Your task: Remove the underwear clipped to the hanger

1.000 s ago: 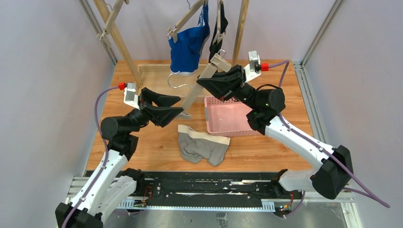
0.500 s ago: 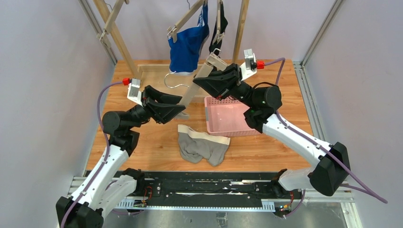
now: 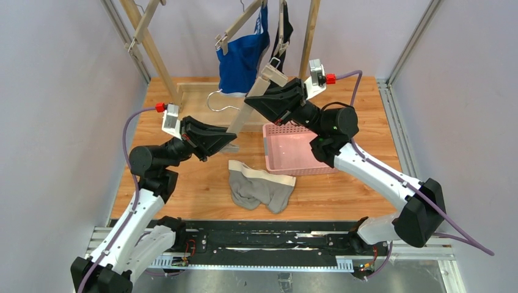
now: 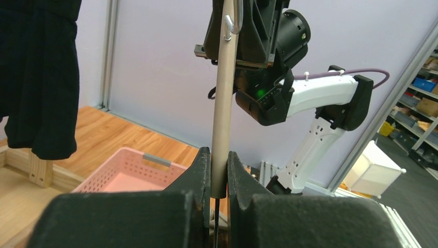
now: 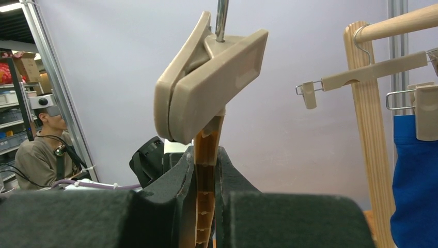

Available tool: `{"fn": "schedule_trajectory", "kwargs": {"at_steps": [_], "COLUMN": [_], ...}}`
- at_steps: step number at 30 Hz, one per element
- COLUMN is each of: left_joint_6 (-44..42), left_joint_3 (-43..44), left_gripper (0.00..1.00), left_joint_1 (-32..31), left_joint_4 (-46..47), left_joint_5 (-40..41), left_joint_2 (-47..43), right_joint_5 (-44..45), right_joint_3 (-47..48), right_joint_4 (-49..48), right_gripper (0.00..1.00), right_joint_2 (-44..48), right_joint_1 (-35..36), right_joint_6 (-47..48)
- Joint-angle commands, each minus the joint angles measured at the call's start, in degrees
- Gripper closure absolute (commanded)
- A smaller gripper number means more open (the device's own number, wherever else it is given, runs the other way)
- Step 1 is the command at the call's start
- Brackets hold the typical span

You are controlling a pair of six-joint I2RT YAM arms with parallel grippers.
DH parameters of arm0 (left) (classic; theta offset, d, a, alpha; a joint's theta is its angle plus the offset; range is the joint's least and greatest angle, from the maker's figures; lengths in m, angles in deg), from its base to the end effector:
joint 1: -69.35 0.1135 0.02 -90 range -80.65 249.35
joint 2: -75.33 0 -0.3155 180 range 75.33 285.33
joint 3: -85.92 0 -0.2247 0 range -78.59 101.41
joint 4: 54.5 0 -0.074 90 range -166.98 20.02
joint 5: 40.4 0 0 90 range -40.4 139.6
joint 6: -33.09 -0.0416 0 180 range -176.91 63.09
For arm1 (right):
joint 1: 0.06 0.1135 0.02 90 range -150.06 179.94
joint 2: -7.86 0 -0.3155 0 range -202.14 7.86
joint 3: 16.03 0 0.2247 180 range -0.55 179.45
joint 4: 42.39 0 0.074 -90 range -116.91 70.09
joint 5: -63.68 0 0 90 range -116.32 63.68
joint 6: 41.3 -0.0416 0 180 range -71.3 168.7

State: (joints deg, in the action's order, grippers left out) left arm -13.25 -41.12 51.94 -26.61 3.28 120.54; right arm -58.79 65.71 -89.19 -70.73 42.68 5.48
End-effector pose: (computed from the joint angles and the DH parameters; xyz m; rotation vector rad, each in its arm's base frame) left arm 0.0901 -0.0598 0.4276 0.5658 1.1263 -1.3149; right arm 0.1700 0.1875 0.5186 -0.6071 0.7664 1.5915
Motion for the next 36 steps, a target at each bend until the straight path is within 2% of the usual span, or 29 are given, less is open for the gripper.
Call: {"fn": "schedule_trajectory", "kwargs": {"at_steps": [1,4,5,6,7,8,10,11,13,17,20,23,27,31,36], "left_joint_6": [0.3,1.4,1.8,1.8,1.7,1.1,-0.9,-2.5,-6.9,-19.4,-27.0,-31.2,-30.1,-28.3,-28.5], "left_joint_3": [1.9,3.0,3.5,4.0,4.4,5.0,6.3,7.1,9.1,15.7,20.9,25.2,27.9,29.5,30.3], "left_gripper": [1.00,1.00,1.00,1.00,1.00,1.00,1.00,1.00,1.00,1.00,1.00,1.00,1.00,1.00,1.00], "left_joint_1": [-0.1,-0.1,-0.1,-0.1,-0.1,-0.1,-0.1,-0.1,-0.1,-0.1,-0.1,-0.1,-0.1,-0.1,-0.1], "left_joint_4": [-0.7,-0.7,-1.2,-2.2,-3.3,-4.9,-10.1,-13.3,-22.1,-48.1,-65.7,-78.2,-86.0,-91.9,-97.6], "left_joint_5": [2.1,2.1,2.2,2.2,2.4,2.6,3.2,3.8,5.6,13.0,22.1,31.8,40.7,47.2,55.0], "left_joint_2": [0.1,0.2,0.0,-0.1,-0.5,-0.8,-2.1,-3.0,-5.1,-8.9,-11.7,-14.7,-18.5,-20.0,-17.2], "right_joint_5": [0.0,-0.2,-0.3,-0.3,-0.1,0.0,0.5,0.4,0.7,3.6,9.5,19.6,26.3,29.8,32.3], "right_joint_3": [0.8,0.0,-0.2,-0.4,-0.9,-1.4,-2.0,-2.1,-2.8,-5.3,-6.0,-5.1,-5.5,-8.0,-10.3], "right_joint_4": [-1.9,-0.7,-0.3,0.1,0.4,0.9,3.6,5.6,10.2,22.1,36.9,54.1,65.8,70.5,72.7], "right_gripper": [0.99,0.99,0.87,0.70,0.44,0.30,0.15,0.11,0.10,0.07,0.06,0.06,0.06,0.07,0.08], "right_joint_2": [0.3,0.6,0.7,0.9,1.0,1.2,1.8,2.2,3.2,7.1,10.4,12.0,11.2,9.1,3.5], "right_joint_1": [1.1,1.1,1.1,1.1,1.0,1.1,1.1,1.1,1.2,1.3,2.8,6.2,10.4,15.0,18.8], "right_joint_6": [1.0,1.8,2.3,2.8,3.2,3.8,5.3,6.5,9.3,16.6,26.3,37.8,43.9,45.8,45.6]}}
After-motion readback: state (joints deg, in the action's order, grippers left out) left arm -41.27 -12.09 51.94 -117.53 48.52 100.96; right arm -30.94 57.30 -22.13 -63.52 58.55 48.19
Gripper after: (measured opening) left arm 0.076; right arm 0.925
